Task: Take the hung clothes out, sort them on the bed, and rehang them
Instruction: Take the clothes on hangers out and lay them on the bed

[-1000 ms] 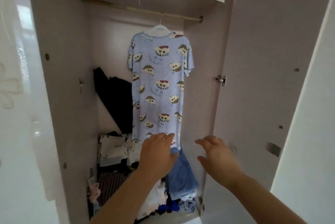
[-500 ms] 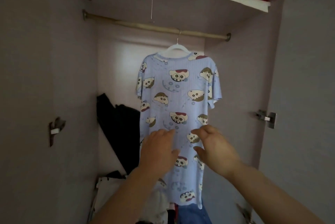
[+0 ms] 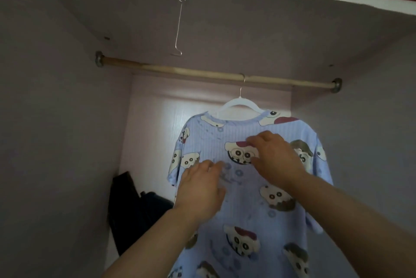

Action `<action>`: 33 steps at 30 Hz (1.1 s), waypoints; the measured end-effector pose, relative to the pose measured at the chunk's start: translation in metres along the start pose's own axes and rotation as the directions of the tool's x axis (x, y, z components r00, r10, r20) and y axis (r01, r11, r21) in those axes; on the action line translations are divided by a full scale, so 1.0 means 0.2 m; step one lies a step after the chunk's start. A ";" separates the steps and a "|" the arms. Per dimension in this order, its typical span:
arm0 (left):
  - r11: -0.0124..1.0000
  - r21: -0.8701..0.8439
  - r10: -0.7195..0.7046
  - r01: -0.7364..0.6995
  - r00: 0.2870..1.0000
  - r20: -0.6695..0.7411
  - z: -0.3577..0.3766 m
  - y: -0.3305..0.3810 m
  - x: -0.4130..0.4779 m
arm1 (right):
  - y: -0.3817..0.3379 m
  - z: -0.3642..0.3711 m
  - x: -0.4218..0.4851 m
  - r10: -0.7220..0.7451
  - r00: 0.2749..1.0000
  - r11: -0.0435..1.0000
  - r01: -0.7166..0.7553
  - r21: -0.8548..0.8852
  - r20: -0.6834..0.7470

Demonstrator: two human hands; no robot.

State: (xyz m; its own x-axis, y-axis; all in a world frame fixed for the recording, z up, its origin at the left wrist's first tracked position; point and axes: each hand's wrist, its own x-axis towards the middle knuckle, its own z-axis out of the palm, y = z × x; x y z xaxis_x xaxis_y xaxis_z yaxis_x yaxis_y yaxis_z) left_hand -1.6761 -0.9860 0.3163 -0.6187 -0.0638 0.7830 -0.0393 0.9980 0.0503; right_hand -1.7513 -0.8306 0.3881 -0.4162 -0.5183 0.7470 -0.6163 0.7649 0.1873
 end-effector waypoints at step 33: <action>0.990 0.128 0.118 -0.060 0.849 -0.516 0.00 -0.19 0.57 | 0.30 0.17 0.63 -0.158 0.847 0.933 0.295 0.203 -0.507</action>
State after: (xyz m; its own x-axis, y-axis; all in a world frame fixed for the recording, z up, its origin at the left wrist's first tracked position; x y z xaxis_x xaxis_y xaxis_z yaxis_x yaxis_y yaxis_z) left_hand -1.7464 -1.0323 0.4037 -0.1248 0.0633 0.9902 -0.1026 0.9918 -0.0764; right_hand -1.8644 -0.8630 0.4722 0.0834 -0.3661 0.9268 -0.8342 0.4831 0.2659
